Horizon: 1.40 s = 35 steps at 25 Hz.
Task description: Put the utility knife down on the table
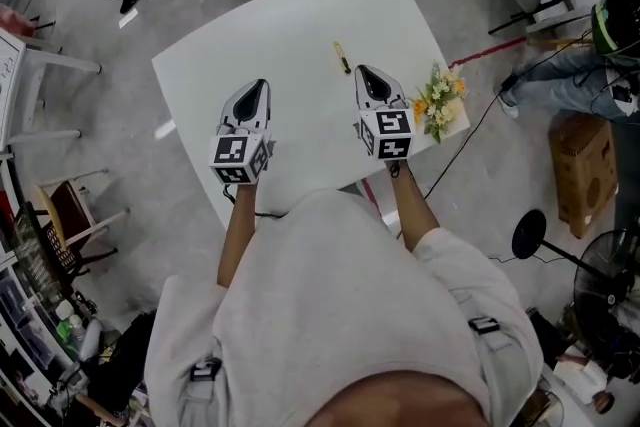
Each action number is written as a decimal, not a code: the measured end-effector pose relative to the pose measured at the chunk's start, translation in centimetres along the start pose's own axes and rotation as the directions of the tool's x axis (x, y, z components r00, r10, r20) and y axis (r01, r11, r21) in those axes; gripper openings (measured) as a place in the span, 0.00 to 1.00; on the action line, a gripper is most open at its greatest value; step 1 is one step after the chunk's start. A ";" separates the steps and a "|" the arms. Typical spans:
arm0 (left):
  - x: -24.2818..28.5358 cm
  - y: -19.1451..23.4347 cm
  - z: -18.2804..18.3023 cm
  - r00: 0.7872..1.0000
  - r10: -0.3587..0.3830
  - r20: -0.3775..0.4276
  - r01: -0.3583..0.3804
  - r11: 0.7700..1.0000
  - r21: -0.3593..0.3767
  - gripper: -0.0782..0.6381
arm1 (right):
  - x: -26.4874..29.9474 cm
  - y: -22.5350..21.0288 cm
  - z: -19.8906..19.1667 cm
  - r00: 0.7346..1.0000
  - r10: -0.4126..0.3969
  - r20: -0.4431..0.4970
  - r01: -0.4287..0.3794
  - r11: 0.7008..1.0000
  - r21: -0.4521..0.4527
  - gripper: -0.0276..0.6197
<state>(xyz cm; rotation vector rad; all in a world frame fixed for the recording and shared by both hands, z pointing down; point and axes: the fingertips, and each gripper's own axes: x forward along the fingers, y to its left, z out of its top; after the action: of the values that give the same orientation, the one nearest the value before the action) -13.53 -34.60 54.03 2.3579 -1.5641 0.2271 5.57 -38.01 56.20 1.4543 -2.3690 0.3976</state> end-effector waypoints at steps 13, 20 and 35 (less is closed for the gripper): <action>-0.2 0.8 7.5 0.985 0.022 0.170 -0.032 0.998 0.052 0.14 | -1.1 -0.2 8.0 0.985 0.016 0.172 -0.009 0.999 -0.043 0.09; -0.3 0.7 8.4 0.978 0.027 0.205 -0.038 0.998 0.050 0.14 | -1.6 -0.5 9.0 0.978 0.016 0.206 -0.007 0.999 -0.042 0.09; -0.9 1.0 8.5 0.978 0.034 0.204 -0.048 0.997 0.065 0.14 | -1.3 -0.2 8.4 0.980 0.022 0.199 -0.020 1.000 -0.016 0.09</action>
<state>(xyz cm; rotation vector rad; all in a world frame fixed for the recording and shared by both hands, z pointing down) -15.12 -37.00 45.92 2.4710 -1.7237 0.0514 5.12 -40.43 48.03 1.5283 -2.5386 0.2503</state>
